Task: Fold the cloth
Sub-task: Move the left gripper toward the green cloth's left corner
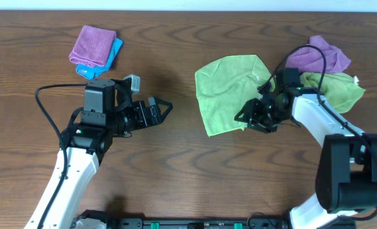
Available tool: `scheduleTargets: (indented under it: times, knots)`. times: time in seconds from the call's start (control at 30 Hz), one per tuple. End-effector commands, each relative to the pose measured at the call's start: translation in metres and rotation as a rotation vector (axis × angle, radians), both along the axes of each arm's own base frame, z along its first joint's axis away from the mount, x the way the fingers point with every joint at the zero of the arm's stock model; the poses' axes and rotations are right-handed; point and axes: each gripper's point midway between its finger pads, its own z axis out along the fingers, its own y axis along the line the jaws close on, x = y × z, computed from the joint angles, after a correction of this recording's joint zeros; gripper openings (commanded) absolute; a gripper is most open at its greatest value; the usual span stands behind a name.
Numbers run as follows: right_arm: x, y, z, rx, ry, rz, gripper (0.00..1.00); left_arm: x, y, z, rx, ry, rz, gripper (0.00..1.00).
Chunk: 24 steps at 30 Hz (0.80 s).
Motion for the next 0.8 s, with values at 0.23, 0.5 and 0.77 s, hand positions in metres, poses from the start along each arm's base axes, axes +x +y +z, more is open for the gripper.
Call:
scheduleTargets:
  times: [0.23,0.5,0.77]
  knots:
    - [-0.003,-0.009,-0.005,-0.097,0.008,-0.013,0.47,0.003,-0.003,0.009,-0.016,-0.013,-0.010,0.95]
    - [-0.003,-0.015,-0.008,-0.140,0.008,-0.019,0.25,0.003,-0.003,0.009,-0.015,-0.014,-0.010,0.95]
    - [0.001,-0.010,-0.004,-0.104,-0.009,-0.015,0.01,0.003,-0.003,0.009,-0.029,0.008,0.008,0.95]
